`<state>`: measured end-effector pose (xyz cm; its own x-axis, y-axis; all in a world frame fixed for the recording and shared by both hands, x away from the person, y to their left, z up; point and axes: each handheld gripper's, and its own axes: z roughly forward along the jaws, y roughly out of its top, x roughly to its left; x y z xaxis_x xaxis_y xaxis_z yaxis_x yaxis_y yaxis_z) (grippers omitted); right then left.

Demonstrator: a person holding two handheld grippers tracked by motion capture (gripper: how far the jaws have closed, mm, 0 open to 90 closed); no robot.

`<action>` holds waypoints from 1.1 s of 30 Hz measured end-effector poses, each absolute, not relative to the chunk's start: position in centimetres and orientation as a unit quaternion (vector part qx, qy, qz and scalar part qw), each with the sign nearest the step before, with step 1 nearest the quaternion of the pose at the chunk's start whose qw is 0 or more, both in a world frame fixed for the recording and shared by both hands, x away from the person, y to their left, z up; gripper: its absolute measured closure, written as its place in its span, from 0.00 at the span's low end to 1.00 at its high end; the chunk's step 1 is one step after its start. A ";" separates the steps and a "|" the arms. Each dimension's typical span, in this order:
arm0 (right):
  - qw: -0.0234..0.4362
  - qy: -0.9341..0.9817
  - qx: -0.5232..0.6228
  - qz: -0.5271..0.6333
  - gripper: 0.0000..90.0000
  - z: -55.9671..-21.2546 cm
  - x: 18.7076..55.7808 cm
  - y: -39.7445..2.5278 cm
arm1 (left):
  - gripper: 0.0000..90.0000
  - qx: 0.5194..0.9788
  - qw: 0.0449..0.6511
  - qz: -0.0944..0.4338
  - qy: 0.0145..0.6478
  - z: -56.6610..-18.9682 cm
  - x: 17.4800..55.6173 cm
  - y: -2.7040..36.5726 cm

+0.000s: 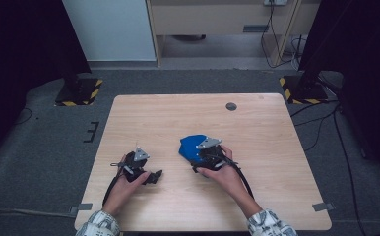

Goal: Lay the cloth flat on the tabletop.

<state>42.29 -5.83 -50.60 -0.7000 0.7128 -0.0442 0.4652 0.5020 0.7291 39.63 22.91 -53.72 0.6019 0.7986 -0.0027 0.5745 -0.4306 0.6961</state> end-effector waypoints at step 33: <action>0.130 0.861 0.339 0.357 0.69 -52.6 40.5 -9.1 | 0.18 0.807 0.383 0.178 0.413 -51.4 38.6 20.9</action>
